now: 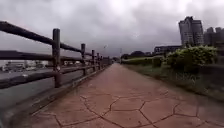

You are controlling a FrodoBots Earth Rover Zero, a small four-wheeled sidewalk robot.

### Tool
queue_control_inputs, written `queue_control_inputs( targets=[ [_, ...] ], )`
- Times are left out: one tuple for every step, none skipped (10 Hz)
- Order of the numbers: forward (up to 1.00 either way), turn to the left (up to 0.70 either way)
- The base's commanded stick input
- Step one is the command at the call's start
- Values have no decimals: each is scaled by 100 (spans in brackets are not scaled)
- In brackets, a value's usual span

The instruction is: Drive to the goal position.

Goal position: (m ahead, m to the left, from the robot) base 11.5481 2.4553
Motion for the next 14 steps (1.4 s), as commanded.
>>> queue_control_inputs(
  targets=[
    [100, -28],
    [100, -11],
    [100, 0],
    [100, 0],
    [100, 0],
    [100, 0],
    [100, 0],
    [100, 0],
    [100, 0],
    [100, 0],
    [100, 0],
    [100, 0],
    [100, 0],
    [100, 0]
  ],
)
